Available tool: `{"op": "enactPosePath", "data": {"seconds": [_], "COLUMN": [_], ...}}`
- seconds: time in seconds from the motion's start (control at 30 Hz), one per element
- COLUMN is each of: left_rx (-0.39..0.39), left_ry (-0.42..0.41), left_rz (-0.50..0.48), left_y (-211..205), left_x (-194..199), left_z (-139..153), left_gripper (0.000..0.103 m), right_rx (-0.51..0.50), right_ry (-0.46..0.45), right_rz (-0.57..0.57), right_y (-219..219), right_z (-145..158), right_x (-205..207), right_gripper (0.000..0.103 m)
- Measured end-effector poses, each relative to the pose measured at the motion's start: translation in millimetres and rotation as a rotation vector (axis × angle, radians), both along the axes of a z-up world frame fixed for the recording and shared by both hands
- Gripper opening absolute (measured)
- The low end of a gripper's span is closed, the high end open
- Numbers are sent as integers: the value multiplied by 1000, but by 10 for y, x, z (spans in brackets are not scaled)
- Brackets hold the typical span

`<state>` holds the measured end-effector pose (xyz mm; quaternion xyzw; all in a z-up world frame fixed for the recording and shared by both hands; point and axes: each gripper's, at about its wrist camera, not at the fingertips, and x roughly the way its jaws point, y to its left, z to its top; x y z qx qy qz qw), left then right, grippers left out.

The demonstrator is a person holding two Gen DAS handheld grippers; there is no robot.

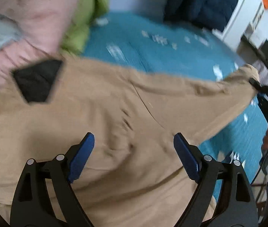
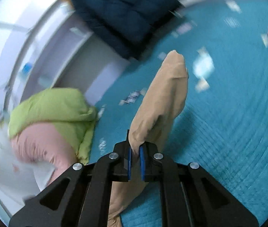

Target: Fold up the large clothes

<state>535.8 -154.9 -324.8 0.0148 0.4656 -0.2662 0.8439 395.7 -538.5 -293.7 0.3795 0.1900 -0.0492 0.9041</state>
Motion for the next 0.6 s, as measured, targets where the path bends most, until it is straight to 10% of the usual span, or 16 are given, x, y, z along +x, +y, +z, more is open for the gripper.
{"op": "enactPosePath", "data": {"seconds": [0.3,0.6], "left_rx": [56,61], "left_ry": [-39,28], "left_rz": [331,509], "left_y": [1616,2729], "left_x": [106,-82], "left_z": [464,338], "left_gripper": [86,86], "right_rx": [-268,-342], "right_ry": [-141,71], "right_rz": [314,667], "right_y": [1843,4076], "right_z": [867,-53], "right_x": [469,1025], "right_gripper": [7,12]}}
